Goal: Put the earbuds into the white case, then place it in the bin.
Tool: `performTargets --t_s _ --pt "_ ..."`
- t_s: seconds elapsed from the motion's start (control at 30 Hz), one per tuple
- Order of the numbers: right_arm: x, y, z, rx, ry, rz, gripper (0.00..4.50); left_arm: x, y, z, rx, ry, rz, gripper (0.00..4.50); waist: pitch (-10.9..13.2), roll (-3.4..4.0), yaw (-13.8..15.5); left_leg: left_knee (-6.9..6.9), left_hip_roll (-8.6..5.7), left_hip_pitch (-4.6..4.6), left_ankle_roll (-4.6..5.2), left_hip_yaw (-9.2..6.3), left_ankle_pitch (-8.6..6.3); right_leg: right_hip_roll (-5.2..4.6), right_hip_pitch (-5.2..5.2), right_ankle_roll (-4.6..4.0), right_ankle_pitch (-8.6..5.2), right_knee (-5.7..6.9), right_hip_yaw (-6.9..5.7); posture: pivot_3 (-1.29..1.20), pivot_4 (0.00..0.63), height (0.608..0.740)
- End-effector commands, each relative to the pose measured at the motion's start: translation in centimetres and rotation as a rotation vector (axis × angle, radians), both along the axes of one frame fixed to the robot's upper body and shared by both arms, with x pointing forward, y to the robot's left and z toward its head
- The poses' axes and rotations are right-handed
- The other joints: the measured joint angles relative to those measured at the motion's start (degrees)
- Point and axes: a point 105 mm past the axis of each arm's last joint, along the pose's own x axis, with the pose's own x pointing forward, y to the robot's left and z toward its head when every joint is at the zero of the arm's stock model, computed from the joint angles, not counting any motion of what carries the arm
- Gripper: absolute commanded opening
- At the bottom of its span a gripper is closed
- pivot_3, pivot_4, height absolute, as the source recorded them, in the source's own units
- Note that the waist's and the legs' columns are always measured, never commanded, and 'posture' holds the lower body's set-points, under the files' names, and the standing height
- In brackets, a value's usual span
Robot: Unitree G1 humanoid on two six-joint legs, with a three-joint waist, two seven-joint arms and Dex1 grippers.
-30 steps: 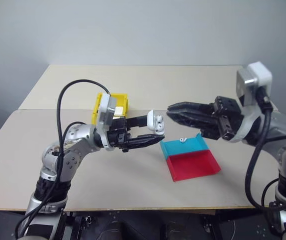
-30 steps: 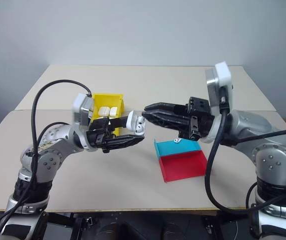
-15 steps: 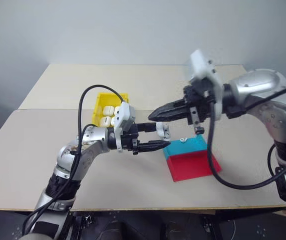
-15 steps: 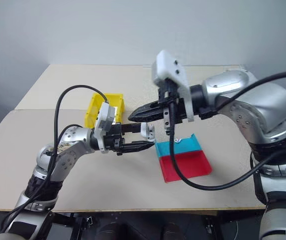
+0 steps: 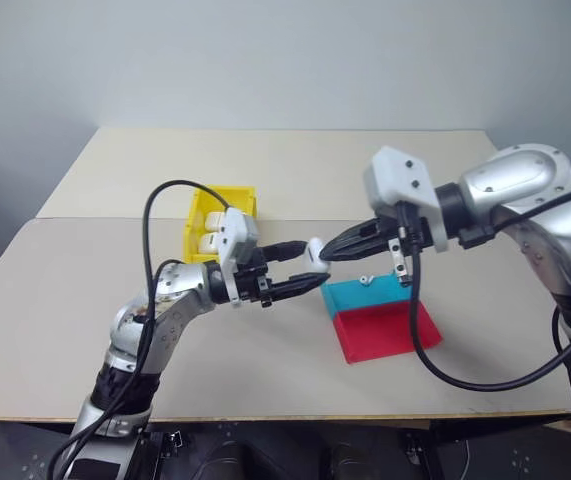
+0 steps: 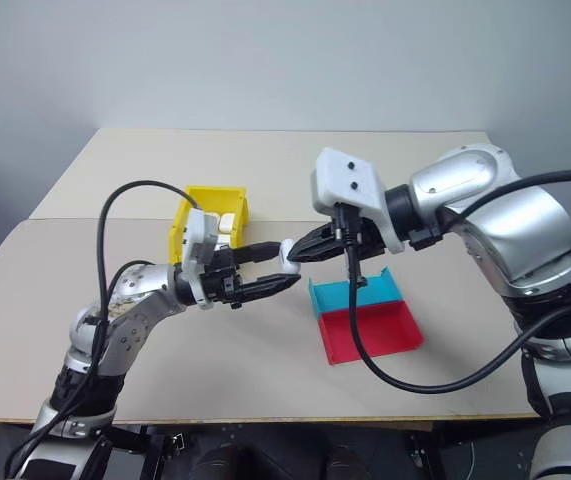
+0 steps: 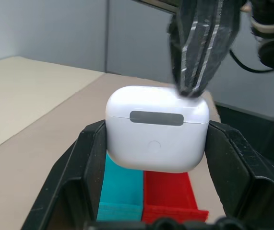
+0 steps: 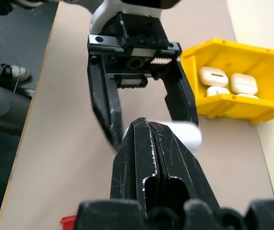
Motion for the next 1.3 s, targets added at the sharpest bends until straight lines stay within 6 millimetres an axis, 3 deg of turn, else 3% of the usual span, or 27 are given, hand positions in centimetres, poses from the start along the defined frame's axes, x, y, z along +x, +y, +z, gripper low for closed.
performTargets --t_s 0.03,0.13,0.2,0.37,0.5,0.67,0.83,0.87,1.03,1.2,1.3 --pt "0.0 -0.3 1.2 0.107 -0.027 -0.031 0.02 -0.8 1.0 2.5 -0.065 -0.103 0.048 2.78 0.00 0.00 0.02 0.02 0.00 0.01 0.00 0.00 0.00 0.00 0.01 0.00 0.00 0.02 -0.01 0.00 0.150 0.740" --pt "0.1 -1.3 4.0 0.344 0.015 -0.083 0.02 0.4 2.6 3.0 -0.098 -0.114 0.228 2.78 0.00 0.00 0.07 0.01 -0.02 0.04 -0.01 0.00 0.01 -0.01 0.03 0.00 0.00 0.07 0.03 0.00 0.150 0.740" --pt "-0.2 -2.2 4.3 0.409 0.024 -0.110 0.02 2.0 4.0 3.9 -0.161 -0.102 0.407 2.78 0.00 0.00 0.44 0.02 -0.02 0.04 -0.02 -0.02 0.01 -0.01 0.04 0.00 0.00 0.06 0.00 0.00 0.150 0.740" --pt "-0.3 -2.8 1.5 0.379 -0.017 -0.203 0.02 6.3 8.2 4.3 -0.204 -0.095 0.814 2.78 -0.02 -0.03 1.02 0.06 -0.09 0.02 0.04 -0.09 -0.02 -0.10 0.20 0.06 0.04 -0.11 -0.10 0.00 0.150 0.740" --pt "0.0 -1.9 0.3 0.385 -0.041 -0.244 0.02 8.6 8.7 3.2 -0.165 -0.050 0.918 2.78 -0.02 -0.03 0.74 0.03 -0.10 0.02 0.02 -0.08 -0.01 -0.09 0.12 0.07 0.05 -0.05 -0.08 0.00 0.150 0.740" --pt "-0.1 -1.4 0.1 0.409 -0.037 -0.262 0.02 10.8 8.3 0.9 -0.083 0.007 0.940 2.78 -0.02 -0.03 0.65 0.03 -0.11 -0.02 0.00 -0.06 0.00 -0.08 0.11 0.07 0.05 -0.09 -0.09 0.00 0.150 0.740" --pt "-0.3 -1.3 0.1 0.425 -0.030 -0.268 0.00 12.3 8.8 0.1 -0.057 0.033 1.013 4.36 -0.02 -0.04 0.62 0.04 -0.11 -0.05 0.01 -0.06 0.00 -0.08 0.11 0.07 0.05 -0.11 -0.11 0.00 0.150 0.740" --pt "-0.3 -1.3 0.1 0.427 -0.026 -0.270 0.00 12.3 9.0 0.1 -0.058 0.031 1.028 4.48 -0.02 -0.04 0.58 0.04 -0.11 -0.04 0.01 -0.06 0.00 -0.08 0.11 0.07 0.05 -0.11 -0.11 0.00 0.150 0.740" --pt "-0.4 -1.5 -0.2 0.438 -0.023 -0.285 0.00 11.1 9.8 1.7 -0.128 -0.146 1.080 4.48 -0.02 -0.04 0.34 0.03 -0.11 -0.04 0.01 -0.06 0.00 -0.08 0.11 0.07 0.05 -0.11 -0.11 0.00 0.150 0.740" --pt "0.3 -1.4 -1.1 0.465 -0.040 -0.308 0.00 9.9 8.5 3.0 -0.196 -0.106 0.856 4.48 -0.02 -0.03 0.18 0.04 -0.10 -0.03 -0.01 -0.06 0.01 -0.09 0.10 0.07 0.05 -0.05 -0.12 0.00 0.150 0.740" --pt "1.1 -1.4 -2.5 0.455 -0.057 -0.334 0.00 8.4 5.9 4.0 -0.131 -0.118 0.585 4.48 -0.02 -0.03 0.17 0.04 -0.09 -0.02 -0.02 -0.07 0.01 -0.07 0.11 0.07 0.05 -0.03 -0.12 0.00 0.150 0.740"
